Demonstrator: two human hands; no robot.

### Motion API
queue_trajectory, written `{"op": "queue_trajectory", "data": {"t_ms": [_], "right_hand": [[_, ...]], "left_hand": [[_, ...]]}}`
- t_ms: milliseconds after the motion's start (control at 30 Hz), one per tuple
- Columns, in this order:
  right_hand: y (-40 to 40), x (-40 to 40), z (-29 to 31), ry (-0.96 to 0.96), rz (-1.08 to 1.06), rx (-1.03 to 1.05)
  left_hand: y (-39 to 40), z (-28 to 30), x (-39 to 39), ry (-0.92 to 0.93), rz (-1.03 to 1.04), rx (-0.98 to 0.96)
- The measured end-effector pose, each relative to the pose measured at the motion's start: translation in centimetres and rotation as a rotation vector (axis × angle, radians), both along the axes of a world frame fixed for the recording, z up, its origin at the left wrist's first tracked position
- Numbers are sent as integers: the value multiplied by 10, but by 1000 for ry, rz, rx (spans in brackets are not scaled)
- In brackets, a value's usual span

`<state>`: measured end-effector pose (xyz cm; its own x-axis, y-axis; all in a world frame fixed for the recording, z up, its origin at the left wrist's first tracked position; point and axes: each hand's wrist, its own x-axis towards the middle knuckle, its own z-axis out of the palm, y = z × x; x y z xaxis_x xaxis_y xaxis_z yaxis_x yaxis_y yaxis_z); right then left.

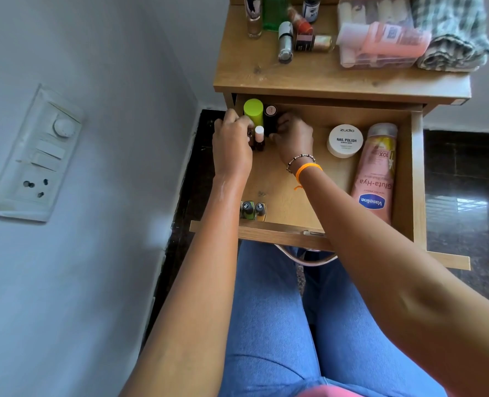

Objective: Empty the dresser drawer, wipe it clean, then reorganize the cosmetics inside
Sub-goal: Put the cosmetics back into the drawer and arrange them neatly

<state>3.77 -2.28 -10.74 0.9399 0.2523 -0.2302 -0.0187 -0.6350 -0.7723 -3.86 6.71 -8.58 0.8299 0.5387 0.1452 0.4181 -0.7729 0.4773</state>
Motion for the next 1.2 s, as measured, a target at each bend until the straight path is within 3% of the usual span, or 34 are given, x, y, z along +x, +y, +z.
{"op": "queue_trajectory", "data": {"t_ms": [333,533,733,933,1200], "right_hand": [[-16,4,5,-30,-20,-11],[-42,-2,48,-398,-8,73],[-22,27,104,-728,125,-326],[-2,69,108,-675,232,-571],[3,74,99,-603,226,-478]], "left_hand": [[2,8,-5,-85,38,-102],[-12,40,9,-262,95,-139],[-18,57,58,-288,84,-147],[-12,72,101,-166,168,-189],[-4,76,118,-35,189,-264]]}}
